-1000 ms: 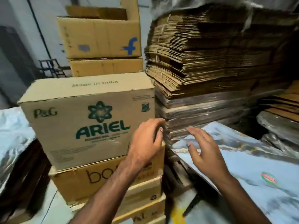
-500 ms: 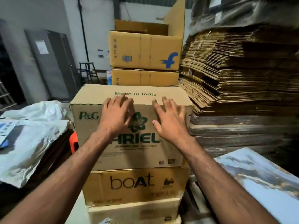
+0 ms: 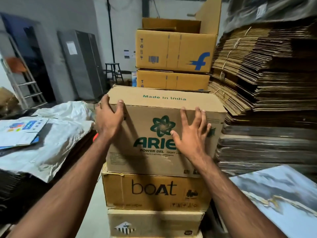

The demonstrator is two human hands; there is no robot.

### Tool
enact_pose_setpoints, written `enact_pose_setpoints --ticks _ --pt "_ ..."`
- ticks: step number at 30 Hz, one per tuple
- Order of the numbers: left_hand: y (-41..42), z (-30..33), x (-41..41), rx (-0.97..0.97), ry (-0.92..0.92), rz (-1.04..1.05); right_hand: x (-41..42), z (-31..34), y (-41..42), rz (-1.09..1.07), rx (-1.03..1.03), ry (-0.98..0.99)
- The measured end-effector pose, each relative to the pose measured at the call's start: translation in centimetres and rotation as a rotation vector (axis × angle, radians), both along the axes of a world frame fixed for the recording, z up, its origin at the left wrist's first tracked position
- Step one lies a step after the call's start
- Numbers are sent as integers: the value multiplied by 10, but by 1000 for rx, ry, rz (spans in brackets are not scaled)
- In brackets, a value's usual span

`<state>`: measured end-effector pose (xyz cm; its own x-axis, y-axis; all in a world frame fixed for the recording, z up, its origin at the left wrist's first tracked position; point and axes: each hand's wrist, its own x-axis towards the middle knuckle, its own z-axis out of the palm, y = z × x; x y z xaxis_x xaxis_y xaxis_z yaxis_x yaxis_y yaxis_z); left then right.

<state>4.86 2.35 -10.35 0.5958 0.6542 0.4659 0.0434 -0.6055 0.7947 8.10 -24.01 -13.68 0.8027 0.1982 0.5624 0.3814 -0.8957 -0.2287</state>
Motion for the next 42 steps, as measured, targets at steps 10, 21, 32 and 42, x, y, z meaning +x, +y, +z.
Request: enact_pose_setpoints --ticks 10,21,32,42 --pt "-39 18 -21 -131 -274 -9 -31 -8 69 114 68 -189" --pt "-5 1 -4 -517 -204 -348 -53 1 106 174 142 -318" --pt "15 3 37 -717 7 -589 -68 -21 105 86 256 -329" --pt "-16 11 63 -971 -209 -783 -82 -21 97 -31 443 -351"
